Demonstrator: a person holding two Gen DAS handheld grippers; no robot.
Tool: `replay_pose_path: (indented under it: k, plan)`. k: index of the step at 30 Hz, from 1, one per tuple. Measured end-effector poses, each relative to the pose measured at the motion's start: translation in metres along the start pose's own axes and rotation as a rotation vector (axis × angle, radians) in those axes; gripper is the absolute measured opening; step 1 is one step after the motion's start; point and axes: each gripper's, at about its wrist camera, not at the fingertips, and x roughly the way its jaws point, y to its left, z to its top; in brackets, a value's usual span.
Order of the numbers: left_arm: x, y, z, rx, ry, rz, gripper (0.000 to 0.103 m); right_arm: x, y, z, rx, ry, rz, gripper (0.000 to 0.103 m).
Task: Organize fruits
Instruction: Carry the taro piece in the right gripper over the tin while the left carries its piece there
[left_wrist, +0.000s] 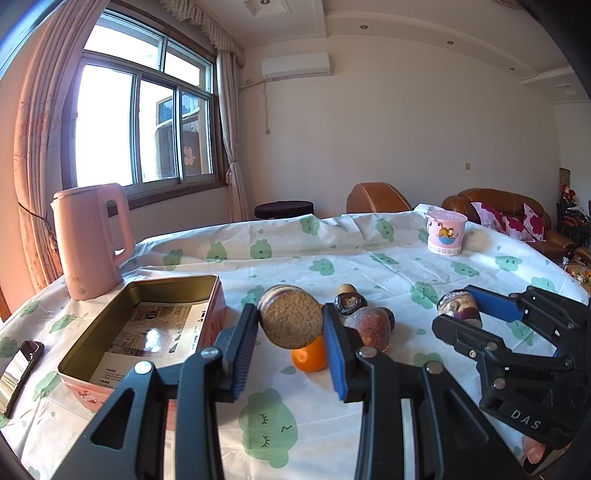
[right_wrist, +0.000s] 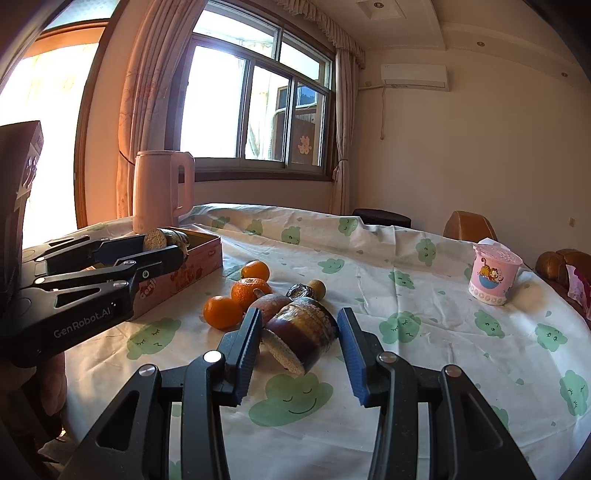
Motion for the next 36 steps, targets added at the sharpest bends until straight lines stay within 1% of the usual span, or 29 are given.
replay_pose_path:
  k: [11, 18, 23, 30, 36]
  plan:
    - [-0.004, 0.008, 0.005, -0.002, -0.020, 0.048, 0.037, 0.000, -0.003, 0.007, 0.022, -0.004, 0.030, 0.044]
    - [-0.008, 0.020, 0.011, -0.007, -0.030, 0.101, 0.037, -0.001, 0.003, 0.021, 0.002, -0.016, 0.048, 0.044]
    - [-0.009, 0.030, 0.016, -0.015, -0.026, 0.123, 0.037, 0.003, 0.007, 0.031, -0.010, -0.020, 0.066, 0.044]
    - [-0.007, 0.046, 0.020, -0.015, -0.016, 0.152, 0.037, 0.011, 0.020, 0.050, -0.046, -0.027, 0.095, 0.044]
    - [-0.004, 0.063, 0.022, -0.021, -0.005, 0.178, 0.037, 0.020, 0.039, 0.069, -0.095, -0.036, 0.124, 0.044]
